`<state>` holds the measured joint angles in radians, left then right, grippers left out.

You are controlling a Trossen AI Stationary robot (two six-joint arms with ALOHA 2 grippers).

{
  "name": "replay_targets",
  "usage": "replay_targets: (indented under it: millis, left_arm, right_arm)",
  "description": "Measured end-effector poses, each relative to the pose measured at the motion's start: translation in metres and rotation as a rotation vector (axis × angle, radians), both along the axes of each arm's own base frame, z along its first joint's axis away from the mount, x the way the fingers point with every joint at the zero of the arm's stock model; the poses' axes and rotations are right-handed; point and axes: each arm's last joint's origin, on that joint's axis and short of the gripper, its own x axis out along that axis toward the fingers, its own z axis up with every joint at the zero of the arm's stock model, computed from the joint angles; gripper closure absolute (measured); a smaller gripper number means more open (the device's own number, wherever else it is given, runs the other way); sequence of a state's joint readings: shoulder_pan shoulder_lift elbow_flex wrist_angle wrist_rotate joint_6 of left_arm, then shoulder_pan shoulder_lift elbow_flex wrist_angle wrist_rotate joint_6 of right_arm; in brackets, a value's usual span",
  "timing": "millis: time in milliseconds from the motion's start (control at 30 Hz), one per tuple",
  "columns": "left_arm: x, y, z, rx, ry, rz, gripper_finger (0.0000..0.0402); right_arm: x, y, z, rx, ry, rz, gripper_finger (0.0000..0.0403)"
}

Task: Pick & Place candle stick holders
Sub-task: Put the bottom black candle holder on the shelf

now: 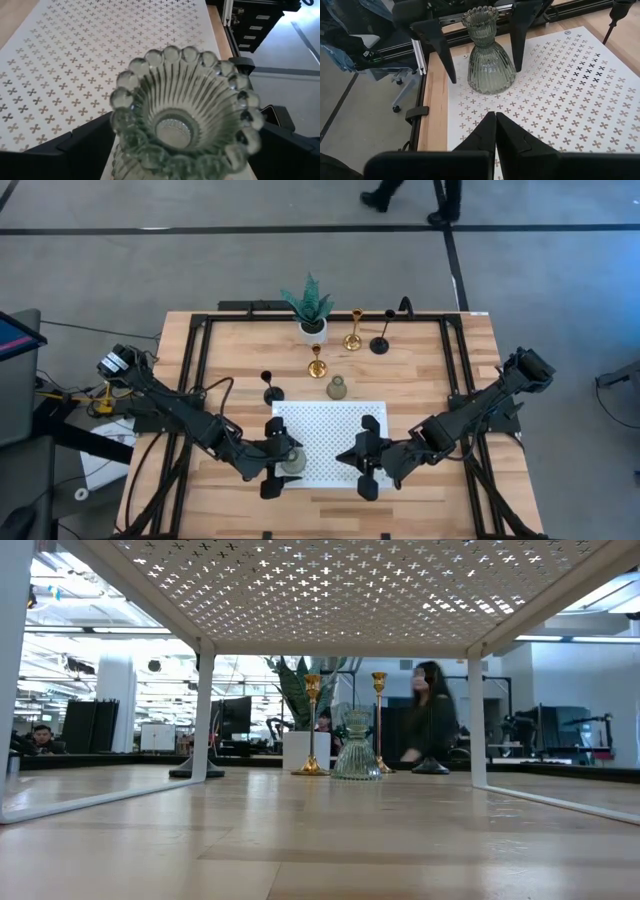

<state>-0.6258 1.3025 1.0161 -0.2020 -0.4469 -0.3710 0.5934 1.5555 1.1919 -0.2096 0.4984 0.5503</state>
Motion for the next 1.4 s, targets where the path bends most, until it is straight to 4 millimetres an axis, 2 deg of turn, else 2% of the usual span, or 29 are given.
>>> replay_targets:
  millis: [167,367,800,1000,1167,1400]
  left_arm:
    - [-0.003,0.002,0.004,-0.01,-0.013,0.0,0.0011]
    - [-0.015,0.011,0.022,-0.051,-0.071,0.0,0.0011]
    - [-0.055,0.04,0.069,-0.176,-0.244,0.0,0.0011]
    - [-0.077,0.055,0.087,-0.239,-0.321,0.002,0.0024]
    - [-0.088,0.064,0.094,-0.253,-0.361,-0.001,0.0066]
    - [-0.1,0.073,0.1,-0.141,-0.405,-0.011,0.0175]
  right_arm:
    - [0.0,0.0,0.0,0.0,0.0,0.0,0.0403]
    - [0.0,0.0,0.0,0.0,0.0,0.0,0.0403]
    - [0.0,0.0,0.0,-0.002,-0.001,-0.002,0.0403]
    - [0.002,-0.005,0.001,-0.01,-0.004,-0.01,0.0403]
    - [-0.006,-0.016,0.017,-0.015,-0.028,-0.015,0.0403]
    - [-0.035,-0.038,0.047,-0.046,-0.05,-0.08,0.0403]
